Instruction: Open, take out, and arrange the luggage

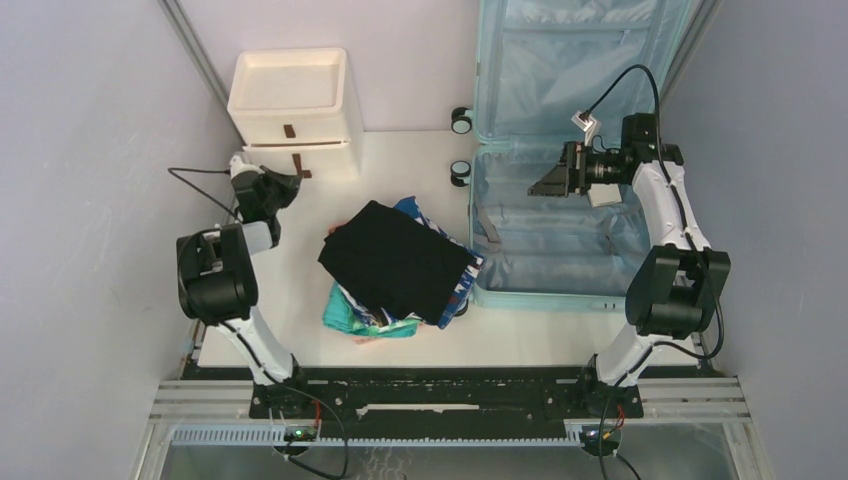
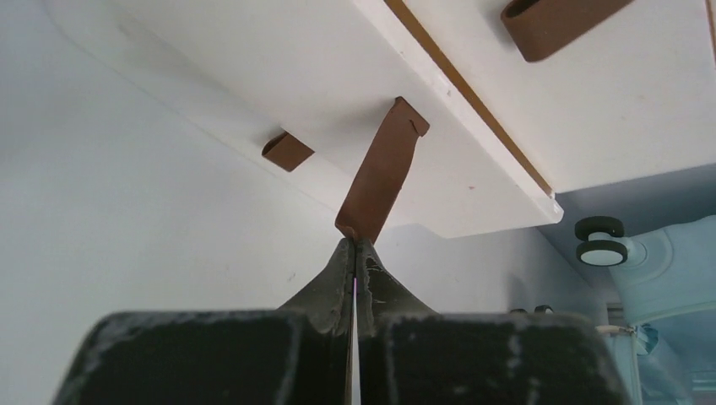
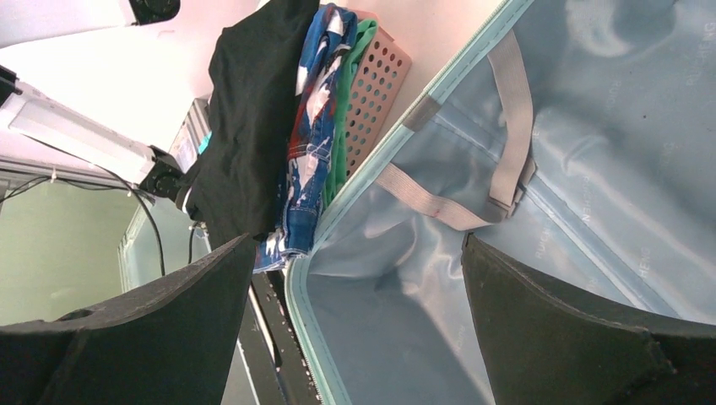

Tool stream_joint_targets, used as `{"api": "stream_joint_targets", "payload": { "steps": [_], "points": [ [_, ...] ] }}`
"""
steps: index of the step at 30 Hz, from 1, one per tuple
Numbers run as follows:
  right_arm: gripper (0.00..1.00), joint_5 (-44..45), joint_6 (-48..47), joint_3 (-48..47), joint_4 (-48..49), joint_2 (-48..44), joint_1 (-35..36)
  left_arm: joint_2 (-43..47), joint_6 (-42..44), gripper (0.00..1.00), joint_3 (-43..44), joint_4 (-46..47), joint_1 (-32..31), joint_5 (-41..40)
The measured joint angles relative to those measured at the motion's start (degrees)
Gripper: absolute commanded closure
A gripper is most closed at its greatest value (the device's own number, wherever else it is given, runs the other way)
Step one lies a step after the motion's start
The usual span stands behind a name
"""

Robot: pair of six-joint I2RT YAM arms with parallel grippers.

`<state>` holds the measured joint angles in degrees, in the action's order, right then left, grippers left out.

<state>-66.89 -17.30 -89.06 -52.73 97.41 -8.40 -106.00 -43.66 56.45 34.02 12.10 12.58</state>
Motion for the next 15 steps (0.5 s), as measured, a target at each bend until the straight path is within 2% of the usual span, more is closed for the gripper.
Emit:
{"api": "stream_joint_targets", "payload": {
  "steps": [10, 15],
  "points": [
    [0.0, 1.5, -1.0, -0.6, -0.7, 0.0, -0.7, 9.4, -2.2, 1.0, -10.8, 1.6, 0.0, -0.4],
    [0.0, 7.7, -2.2, -1.5, -1.2, 0.0, -1.6, 14.3, -3.1, 1.0, -17.0, 1.4, 0.0, -0.6]
  ]
}}
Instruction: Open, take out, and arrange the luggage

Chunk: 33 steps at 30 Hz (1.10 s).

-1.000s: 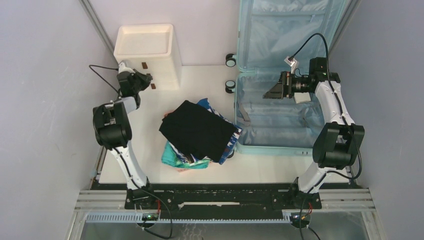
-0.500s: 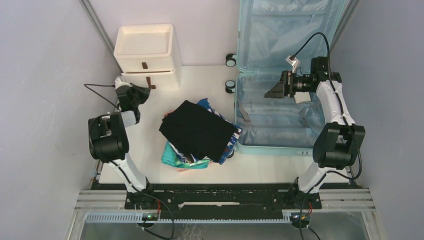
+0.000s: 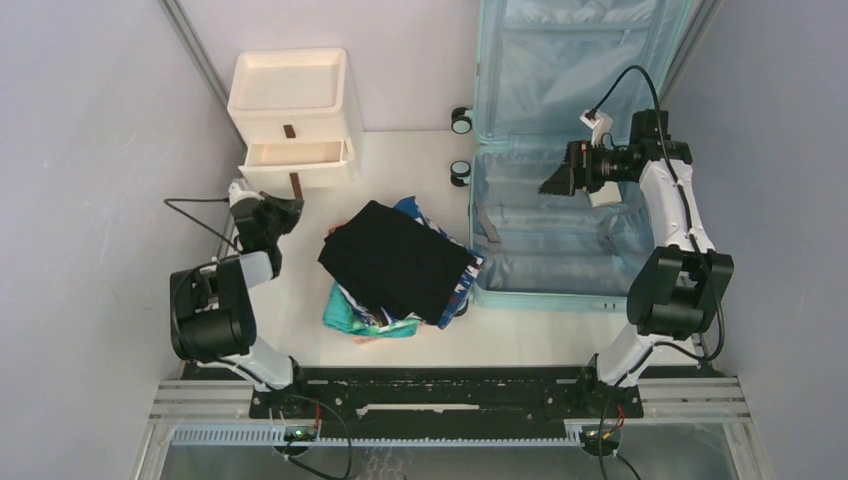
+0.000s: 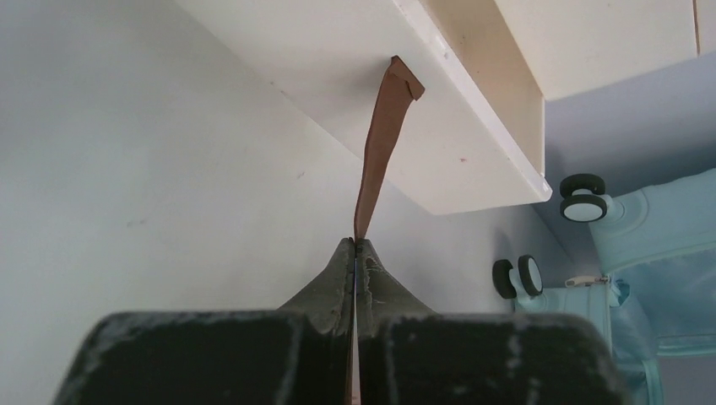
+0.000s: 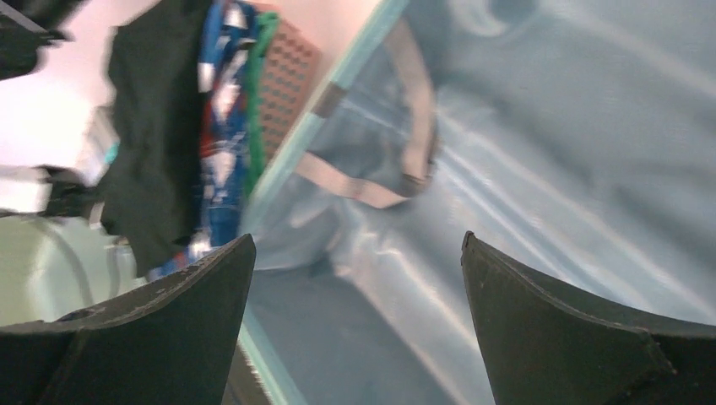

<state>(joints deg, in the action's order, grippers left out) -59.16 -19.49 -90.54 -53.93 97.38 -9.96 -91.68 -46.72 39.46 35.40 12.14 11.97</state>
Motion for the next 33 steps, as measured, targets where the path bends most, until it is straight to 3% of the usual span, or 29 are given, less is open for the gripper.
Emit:
{"api": "stream_joint_targets", "payload": {
  "steps": [1, 4, 7, 8, 9, 12, 14, 17, 19, 25, 33],
  "points": [
    [0.0, 1.9, -0.4, -0.6, 0.1, 0.0, -0.2, 1.0, 0.0, 1.0, -1.0, -0.1, 0.0, 0.0],
    [0.0, 8.3, -2.9, -2.2, 0.9, 0.0, -0.6, 3.6, -0.2, 0.73, -2.6, -1.7, 0.0, -0.5],
    [0.0, 13.8, -8.2, -2.6, 1.8, 0.4, -0.6, 6.3, -0.4, 0.6, -2.6, -5.5, 0.0, -1.1],
    [0.01, 15.2, -10.3, -2.7, 1.9, 0.7, -0.6, 9.5, 0.1, 0.49, -2.6, -9.4, 0.0, -1.6],
    [0.03, 19.1, -17.4, -2.9, 2.3, 2.8, -0.5, 9.5, 0.1, 0.47, -2.6, -9.4, 0.0, -1.6],
    [0.12, 23.0, -27.1, -5.0, 1.4, 6.8, 0.2, 13.0, 2.1, 0.44, -2.4, -13.4, 0.1, -2.3],
    [0.21, 26.1, -32.7, -6.3, 2.1, 9.9, 0.9, 16.7, 4.1, 0.38, -2.2, -16.4, 0.3, -2.7],
    [0.32, 30.9, -38.0, -6.6, 3.5, 13.3, 2.5, 22.0, 7.3, 0.37, -1.4, -19.8, 0.5, -2.9],
    [0.33, 34.1, -40.9, -7.3, 4.6, 15.9, 4.1, 25.7, 9.9, 0.37, -0.7, -22.3, 0.6, -3.0],
    [0.35, 41.2, -46.2, -13.2, 7.5, 23.4, 6.7, 38.2, 19.1, 0.01, 1.2, -30.8, 0.8, -3.7],
    [0.4, 46.9, -51.3, -19.7, 8.9, 30.6, 7.2, 55.5, 19.2, 0.0, -1.0, -37.0, 1.2, -7.1]
  ]
}}
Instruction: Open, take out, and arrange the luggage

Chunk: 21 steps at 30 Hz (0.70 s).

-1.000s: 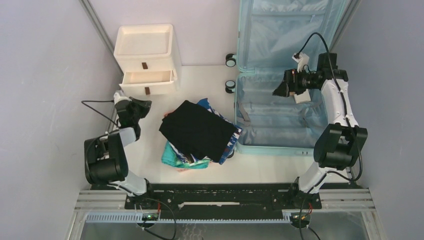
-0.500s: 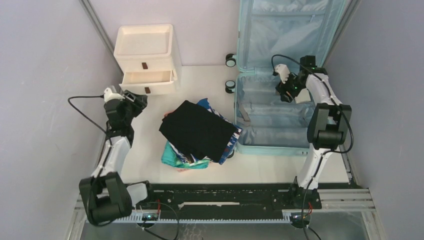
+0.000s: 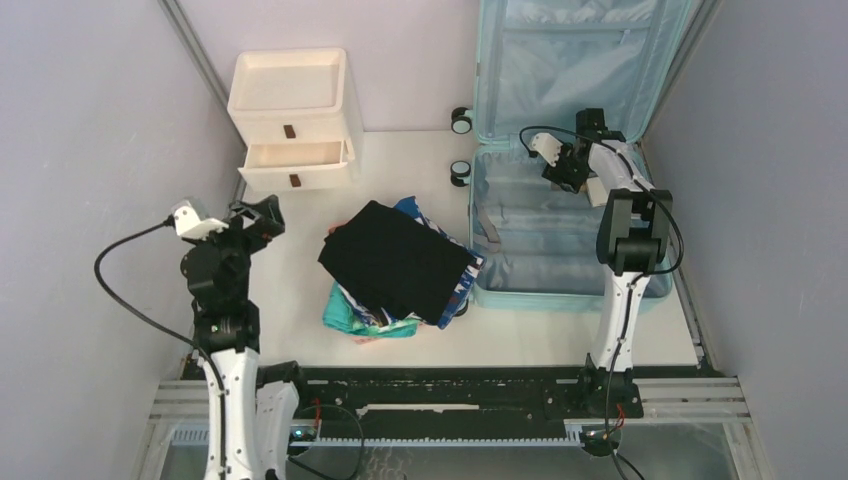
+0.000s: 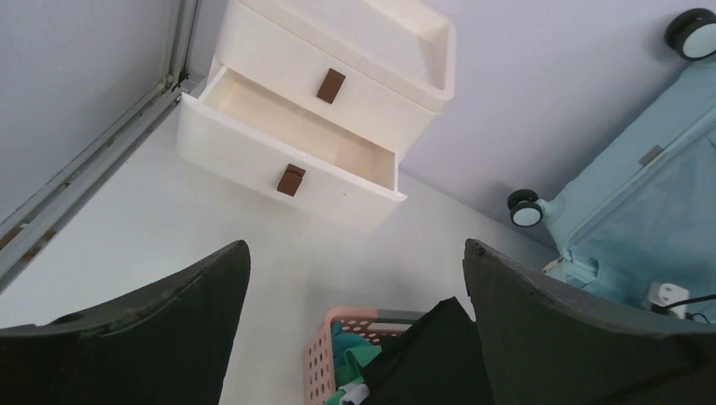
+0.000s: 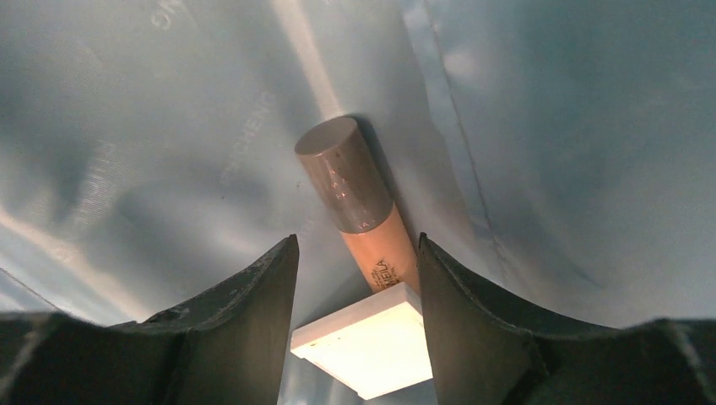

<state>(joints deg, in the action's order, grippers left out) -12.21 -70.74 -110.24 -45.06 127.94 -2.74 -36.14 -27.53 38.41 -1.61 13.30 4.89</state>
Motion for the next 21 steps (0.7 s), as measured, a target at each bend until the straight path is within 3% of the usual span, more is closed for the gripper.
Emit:
{"api": "stream_joint_targets", "payload": {
  "steps": [5, 16, 18, 21],
  "points": [
    [0.41, 1.7, -1.9, -0.8, 0.0, 2.4, 0.0, 5.2, -2.9, 0.0, -3.2, -1.2, 0.0, 0.4],
    [0.42, 3.6, -5.1, -6.1, -1.5, 7.6, 0.1, 5.8, -6.9, 0.0, -4.5, -3.5, 0.0, 6.1],
    [0.45, 3.6, -5.7, -6.5, -2.0, 7.9, 0.2, 5.6, -7.2, 0.0, -4.5, -3.6, 0.0, 7.3],
    [0.58, 3.5, -6.9, -6.7, -2.4, 8.5, 0.2, 5.0, -8.5, 0.01, -4.4, -3.5, 0.0, 9.4]
  ]
}}
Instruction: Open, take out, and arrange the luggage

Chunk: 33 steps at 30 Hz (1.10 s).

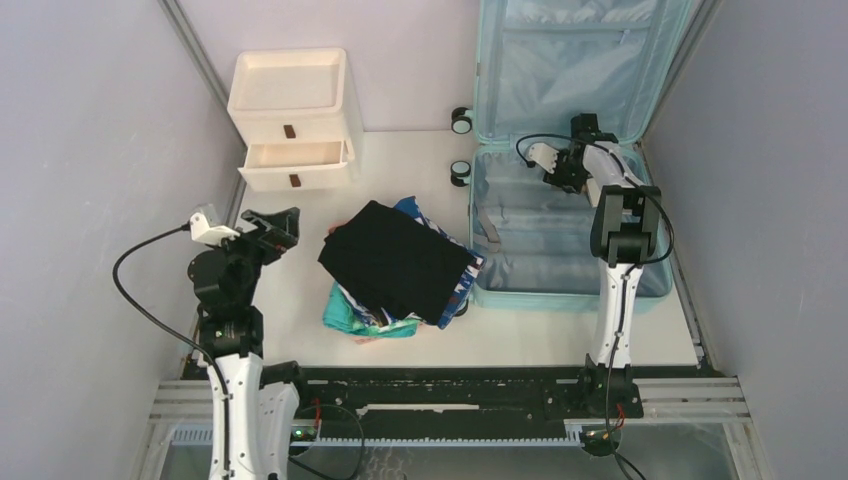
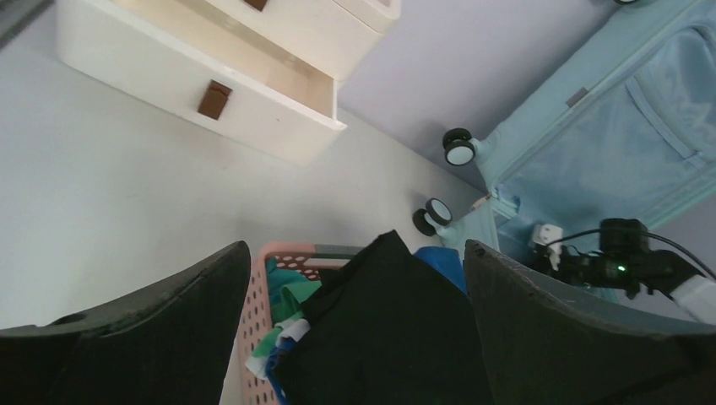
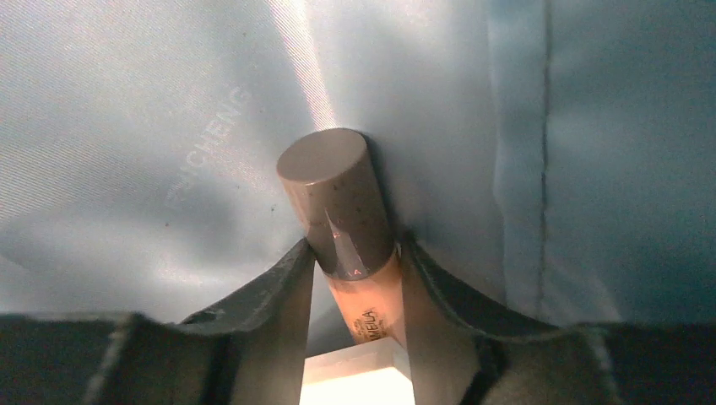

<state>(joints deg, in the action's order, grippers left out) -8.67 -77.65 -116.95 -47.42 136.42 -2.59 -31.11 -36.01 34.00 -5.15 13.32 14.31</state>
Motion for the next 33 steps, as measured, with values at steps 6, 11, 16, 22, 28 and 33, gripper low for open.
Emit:
{"api": "stream_joint_targets", "payload": {
  "steps": [6, 11, 16, 22, 28, 33],
  "points": [
    [0.84, -0.2, -2.2, 0.3, 0.4, 0.1, 0.0, -1.3, -3.1, 0.03, 0.1, 1.5, 0.0, 5.5],
    [0.91, -3.2, -3.3, 6.3, 3.5, -3.2, -0.3, -2.0, -5.6, 0.03, 0.1, 3.9, 0.0, 8.9],
    [0.9, -8.4, -3.3, 10.7, 1.0, -6.7, -0.5, -2.7, -7.7, 0.04, 0.1, 7.1, -0.8, 11.5],
    [0.68, -12.2, -3.0, 12.9, -2.3, -8.4, 0.5, -3.5, -9.0, 0.04, 0.1, 9.9, -4.2, 12.6],
    [0.58, -10.1, -2.2, 13.1, -2.3, -8.3, 2.9, -4.3, -9.7, 0.04, 0.1, 11.6, -7.2, 12.9],
    [0.78, -8.4, -0.6, 10.4, -3.4, -6.6, 4.2, -4.6, -10.4, 0.04, 0.1, 12.3, -10.6, 12.8]
  ]
}}
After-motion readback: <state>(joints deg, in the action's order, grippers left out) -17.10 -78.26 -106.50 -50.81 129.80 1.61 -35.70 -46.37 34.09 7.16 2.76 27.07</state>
